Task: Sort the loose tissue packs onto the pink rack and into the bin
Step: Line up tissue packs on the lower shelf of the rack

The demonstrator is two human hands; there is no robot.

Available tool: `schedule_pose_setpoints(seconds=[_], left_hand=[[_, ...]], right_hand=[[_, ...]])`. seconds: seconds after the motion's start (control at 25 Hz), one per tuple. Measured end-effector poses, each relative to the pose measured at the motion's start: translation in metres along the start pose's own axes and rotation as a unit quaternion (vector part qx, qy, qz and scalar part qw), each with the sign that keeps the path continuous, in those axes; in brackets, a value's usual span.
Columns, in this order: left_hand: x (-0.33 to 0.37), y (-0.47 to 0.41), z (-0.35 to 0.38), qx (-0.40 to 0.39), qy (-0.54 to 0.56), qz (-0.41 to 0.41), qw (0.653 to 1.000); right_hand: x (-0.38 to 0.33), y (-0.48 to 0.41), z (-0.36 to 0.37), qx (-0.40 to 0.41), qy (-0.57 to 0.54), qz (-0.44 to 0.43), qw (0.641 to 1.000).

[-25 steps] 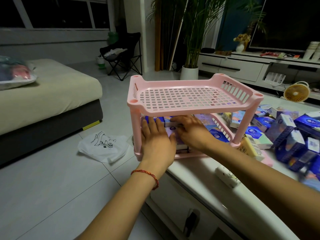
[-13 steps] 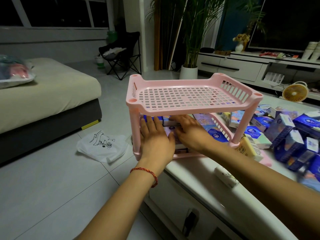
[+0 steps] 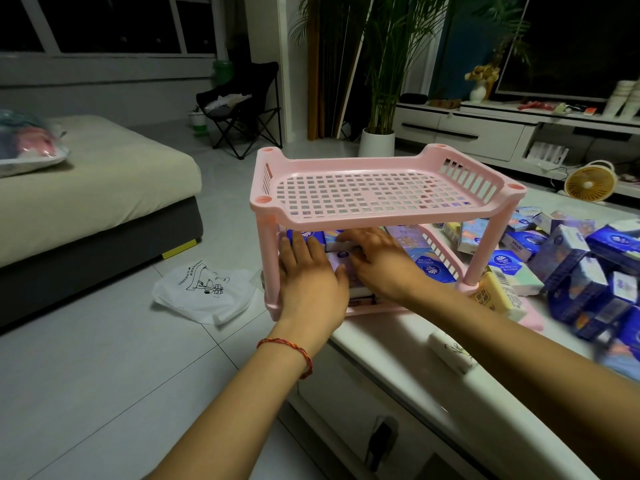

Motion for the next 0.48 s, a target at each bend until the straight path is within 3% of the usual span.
schedule_pose_setpoints(seconds=[0.24, 0.32, 0.48], left_hand=[[-0.002, 0.0, 0.006, -0.013, -0.005, -0.006, 1.0], [0.005, 0.001, -0.005, 0.028, 0.041, 0.01, 0.999], [0.05, 0.033, -0.039, 0.136, 0.208, 0.156, 0.956]], right_hand=[[-0.009, 0.01, -0.003, 0.015, 0.041, -0.05, 0.998], [-0.006, 0.013, -0.009, 0.031, 0.05, -0.046, 0.997], [-0.008, 0.039, -0.035, 0.09, 0.032, -0.108, 0.99]])
Point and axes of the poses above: each hand's wrist, its own y-axis away from the middle knuckle, its own z-axis out of the palm, x = y × z, the point moved 9 cm from there along -y, towards the middle knuckle, and after that the axes turned 1 degree about x, right-handed, at the moved point
